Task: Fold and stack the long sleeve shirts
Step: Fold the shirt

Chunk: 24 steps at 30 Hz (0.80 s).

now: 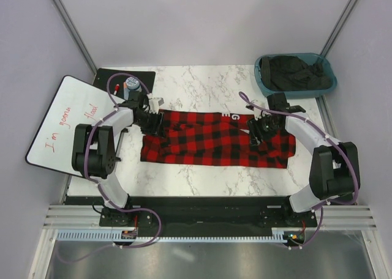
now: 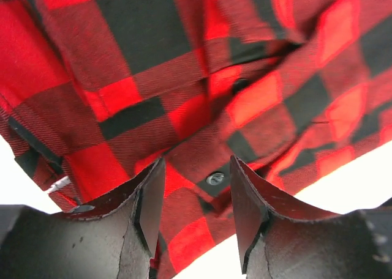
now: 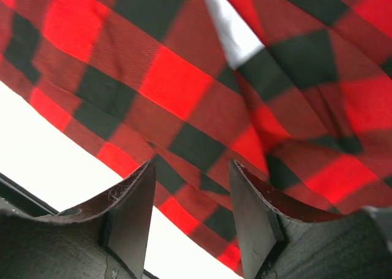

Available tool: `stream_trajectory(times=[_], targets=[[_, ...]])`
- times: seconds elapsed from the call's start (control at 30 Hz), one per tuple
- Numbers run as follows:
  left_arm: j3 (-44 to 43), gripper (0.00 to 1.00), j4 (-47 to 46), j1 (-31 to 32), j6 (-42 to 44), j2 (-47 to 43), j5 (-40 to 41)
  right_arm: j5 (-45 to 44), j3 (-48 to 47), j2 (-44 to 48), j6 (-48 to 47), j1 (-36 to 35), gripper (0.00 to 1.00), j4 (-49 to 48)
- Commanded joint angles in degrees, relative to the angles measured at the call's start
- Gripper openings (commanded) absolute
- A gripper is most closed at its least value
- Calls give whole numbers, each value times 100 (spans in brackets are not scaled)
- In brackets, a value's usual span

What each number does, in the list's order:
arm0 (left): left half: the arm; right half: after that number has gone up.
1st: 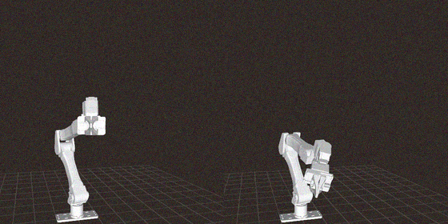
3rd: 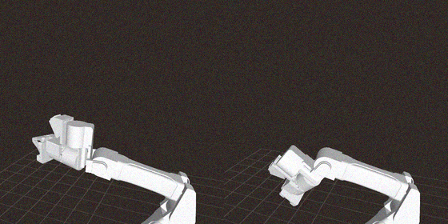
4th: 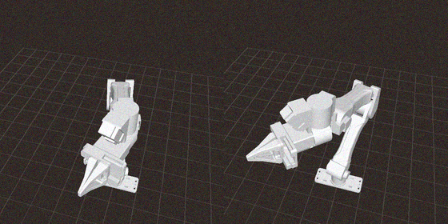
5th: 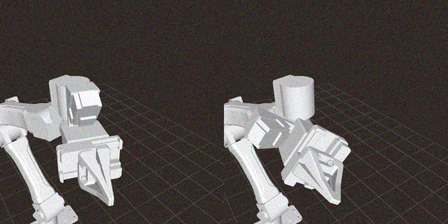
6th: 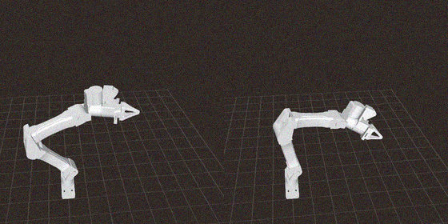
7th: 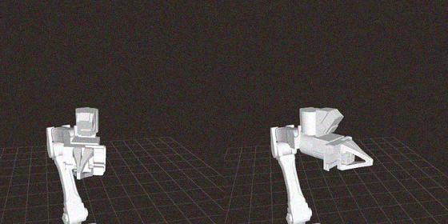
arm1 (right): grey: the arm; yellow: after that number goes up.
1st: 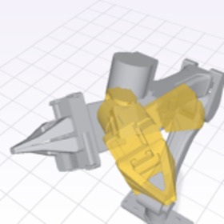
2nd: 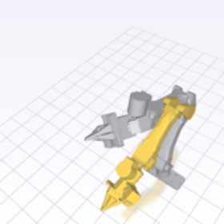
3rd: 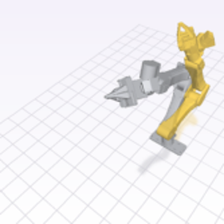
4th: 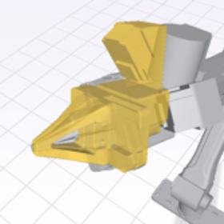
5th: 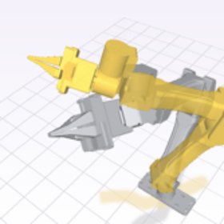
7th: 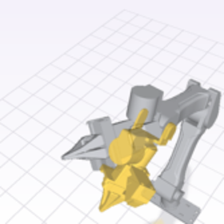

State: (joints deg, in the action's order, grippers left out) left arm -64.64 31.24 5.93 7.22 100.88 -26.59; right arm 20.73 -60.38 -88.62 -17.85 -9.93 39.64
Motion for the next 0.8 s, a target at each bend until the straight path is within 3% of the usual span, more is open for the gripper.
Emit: stream_trajectory(times=[0.0, 0.3, 0.47, 0.5, 0.57, 0.6, 0.77], targets=[[-189, 54, 92, 48, 174, 169, 593, -244, 53, 161, -315, 342, 58, 307], [-92, 56, 101, 110, 104, 169, 278, -430, 211, -252, -527, 887, 56, 325], [-189, 37, 66, 136, 95, 81, -196, -350, 167, -367, -588, 1169, 56, 334], [-207, 26, 66, 136, 104, 72, -198, -350, 158, -375, -597, 1247, 57, 343], [-268, 14, 75, 136, 78, 28, -32, -385, 115, -384, -632, 1379, 57, 360], [-294, 4, 83, 136, 86, -68, 4, -394, 114, -384, -676, 1424, 57, 387], [-497, 2, 329, 180, 323, -402, 39, -447, 123, -428, -782, 1582, 57, 387]])
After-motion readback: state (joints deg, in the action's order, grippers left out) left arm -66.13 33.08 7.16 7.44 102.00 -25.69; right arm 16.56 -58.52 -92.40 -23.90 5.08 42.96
